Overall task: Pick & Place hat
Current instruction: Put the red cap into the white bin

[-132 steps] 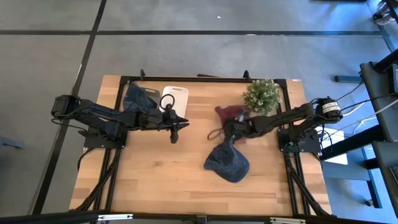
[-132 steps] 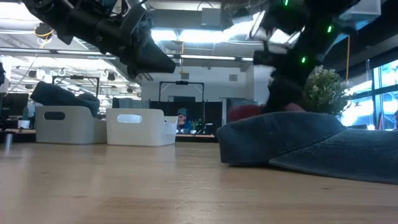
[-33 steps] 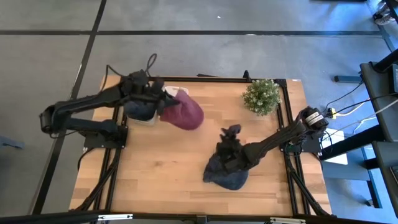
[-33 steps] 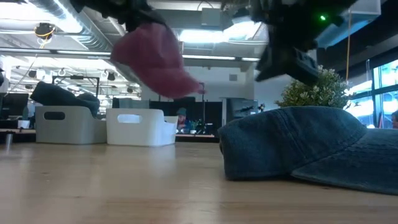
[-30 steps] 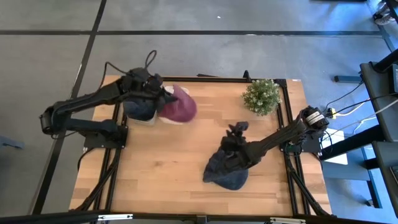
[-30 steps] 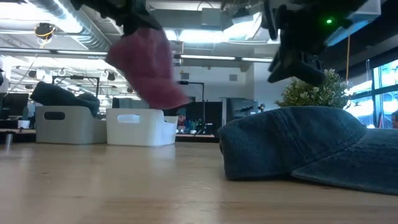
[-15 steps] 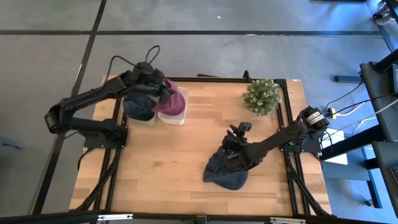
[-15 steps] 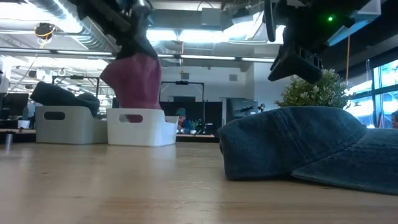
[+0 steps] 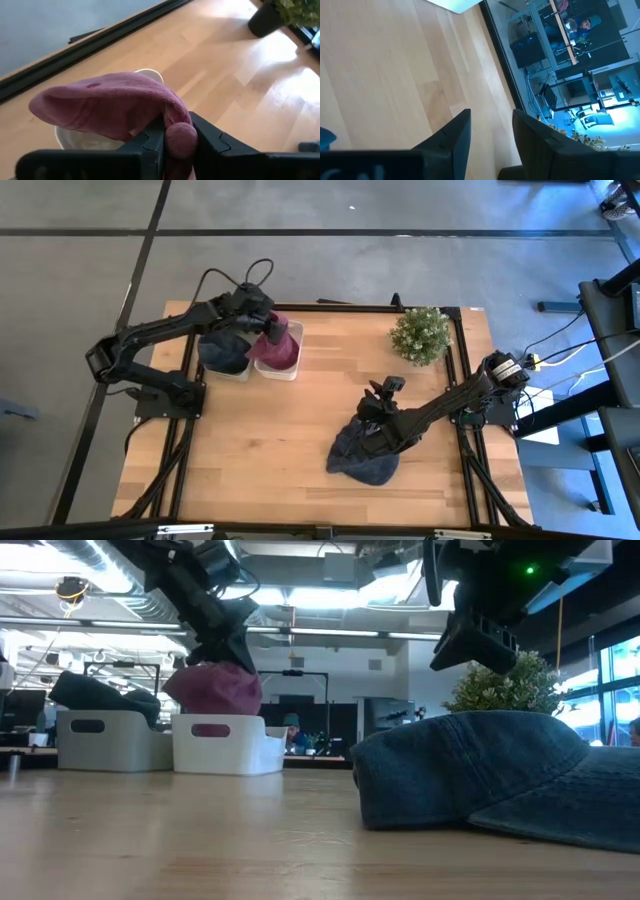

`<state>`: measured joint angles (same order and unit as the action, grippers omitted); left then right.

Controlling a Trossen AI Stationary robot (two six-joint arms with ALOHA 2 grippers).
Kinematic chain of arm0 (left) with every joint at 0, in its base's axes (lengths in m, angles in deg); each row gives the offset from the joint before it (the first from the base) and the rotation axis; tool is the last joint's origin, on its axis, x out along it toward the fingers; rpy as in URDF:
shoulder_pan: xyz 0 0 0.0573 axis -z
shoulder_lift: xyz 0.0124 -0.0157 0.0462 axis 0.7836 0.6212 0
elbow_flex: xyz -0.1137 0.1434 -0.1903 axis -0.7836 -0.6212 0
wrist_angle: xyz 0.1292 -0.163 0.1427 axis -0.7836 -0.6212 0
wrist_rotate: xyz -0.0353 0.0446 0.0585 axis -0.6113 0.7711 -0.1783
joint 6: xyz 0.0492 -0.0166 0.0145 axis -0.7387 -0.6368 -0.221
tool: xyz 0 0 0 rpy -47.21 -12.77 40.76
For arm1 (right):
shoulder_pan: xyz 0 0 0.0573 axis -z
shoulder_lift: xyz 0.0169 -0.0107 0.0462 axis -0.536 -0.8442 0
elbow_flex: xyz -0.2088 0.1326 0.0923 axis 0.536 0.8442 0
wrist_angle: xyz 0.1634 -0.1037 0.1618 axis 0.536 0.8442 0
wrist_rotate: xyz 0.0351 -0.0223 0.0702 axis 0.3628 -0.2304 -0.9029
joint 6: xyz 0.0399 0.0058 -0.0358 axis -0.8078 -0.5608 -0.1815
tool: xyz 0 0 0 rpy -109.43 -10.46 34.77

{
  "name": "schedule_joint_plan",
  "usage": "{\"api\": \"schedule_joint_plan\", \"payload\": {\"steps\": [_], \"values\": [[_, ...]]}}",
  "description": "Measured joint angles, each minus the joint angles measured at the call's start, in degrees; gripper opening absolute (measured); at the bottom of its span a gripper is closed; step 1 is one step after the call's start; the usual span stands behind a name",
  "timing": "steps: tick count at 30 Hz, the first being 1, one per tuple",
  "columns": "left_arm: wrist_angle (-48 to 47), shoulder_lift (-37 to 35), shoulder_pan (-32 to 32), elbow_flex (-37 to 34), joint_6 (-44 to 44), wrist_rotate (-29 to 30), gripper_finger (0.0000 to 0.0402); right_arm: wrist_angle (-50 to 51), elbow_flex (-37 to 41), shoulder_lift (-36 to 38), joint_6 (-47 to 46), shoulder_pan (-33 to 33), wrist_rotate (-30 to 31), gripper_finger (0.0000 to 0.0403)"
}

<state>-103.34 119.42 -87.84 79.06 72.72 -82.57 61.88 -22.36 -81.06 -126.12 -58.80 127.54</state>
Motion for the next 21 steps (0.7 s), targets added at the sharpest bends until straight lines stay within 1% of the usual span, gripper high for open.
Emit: {"api": "schedule_joint_plan", "payload": {"steps": [3, 6, 9, 14, 18, 21], "values": [[-0.07, -0.65, 0.02, 0.00, -1.50, -0.17, 0.0069, -0.02, -0.01, -0.01, 0.02, 0.00, -0.04, 0.0145], [-0.10, -1.48, 0.02, 0.00, -0.68, 0.47, 0.0072, -0.17, -0.01, -0.04, 0.00, 0.00, -0.15, 0.0145], [-0.48, -2.36, -0.18, 0.00, -0.98, 1.15, 0.0083, -0.20, -0.01, -0.04, 0.00, 0.02, -1.56, 0.0145], [-0.55, -3.64, -0.28, -0.02, -1.63, 1.45, 0.0124, -0.71, -0.01, -0.04, -0.06, 0.02, -3.82, 0.0145], [-0.52, -4.53, -0.28, -0.02, -1.87, 2.22, 0.0160, -1.03, -0.03, -0.05, -1.61, 0.02, -3.89, 0.0145], [-0.54, -5.78, -0.28, -0.02, -3.84, 3.32, 0.0175, -1.07, -0.05, -0.04, -1.66, 0.02, -4.94, 0.0145]]}}
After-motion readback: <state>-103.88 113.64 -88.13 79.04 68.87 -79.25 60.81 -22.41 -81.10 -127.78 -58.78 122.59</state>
